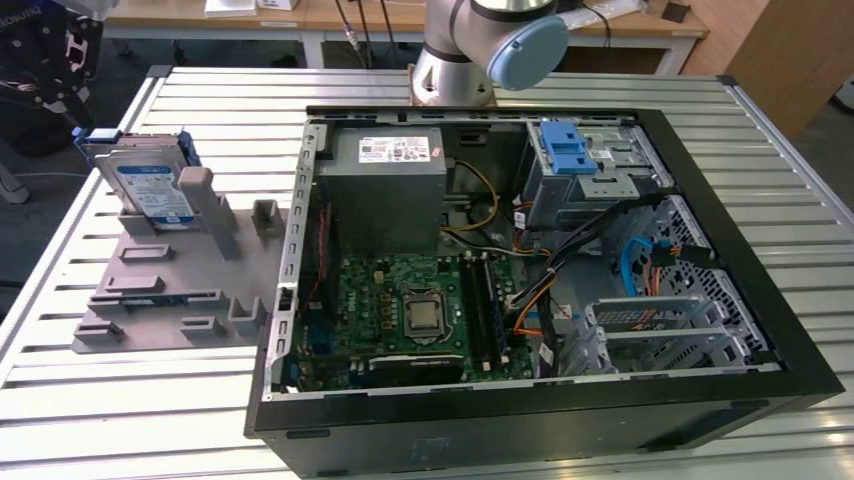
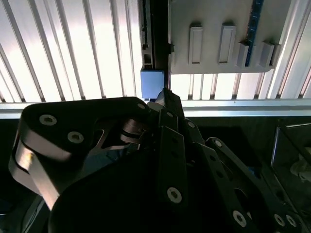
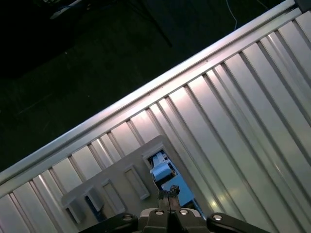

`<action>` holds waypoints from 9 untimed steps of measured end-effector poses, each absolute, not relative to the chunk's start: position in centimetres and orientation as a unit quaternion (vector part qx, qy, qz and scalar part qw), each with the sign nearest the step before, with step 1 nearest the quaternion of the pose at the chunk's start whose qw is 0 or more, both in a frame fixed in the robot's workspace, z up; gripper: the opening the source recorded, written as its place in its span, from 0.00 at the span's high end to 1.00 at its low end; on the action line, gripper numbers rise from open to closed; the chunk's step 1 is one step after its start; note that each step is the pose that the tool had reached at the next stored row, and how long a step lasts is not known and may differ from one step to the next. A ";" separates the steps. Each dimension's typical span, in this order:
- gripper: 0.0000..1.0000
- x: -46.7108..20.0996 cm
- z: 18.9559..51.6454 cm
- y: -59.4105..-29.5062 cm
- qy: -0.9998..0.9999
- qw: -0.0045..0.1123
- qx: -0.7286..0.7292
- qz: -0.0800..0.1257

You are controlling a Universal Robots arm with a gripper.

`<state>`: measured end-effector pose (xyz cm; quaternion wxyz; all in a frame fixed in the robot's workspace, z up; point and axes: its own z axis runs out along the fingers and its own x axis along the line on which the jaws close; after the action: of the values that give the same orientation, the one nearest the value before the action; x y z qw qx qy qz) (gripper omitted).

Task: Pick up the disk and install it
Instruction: 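Pick up the disk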

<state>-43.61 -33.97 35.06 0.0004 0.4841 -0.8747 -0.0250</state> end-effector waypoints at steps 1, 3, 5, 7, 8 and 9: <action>0.89 -43.6 35.1 -34.0 -0.872 0.000 0.488 -0.025; 0.89 -43.6 35.0 -34.0 -0.868 0.001 0.496 -0.025; 0.89 -43.6 35.0 -34.0 -0.863 0.001 0.504 -0.025; 0.89 -43.6 35.0 -34.0 -0.859 0.001 0.512 -0.025; 0.89 -43.6 35.0 -34.0 -0.856 0.001 0.516 -0.025; 0.89 -43.6 35.0 -34.0 -0.854 0.001 0.520 -0.025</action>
<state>-43.62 -33.97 35.02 0.0014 0.5195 -0.8541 -0.0250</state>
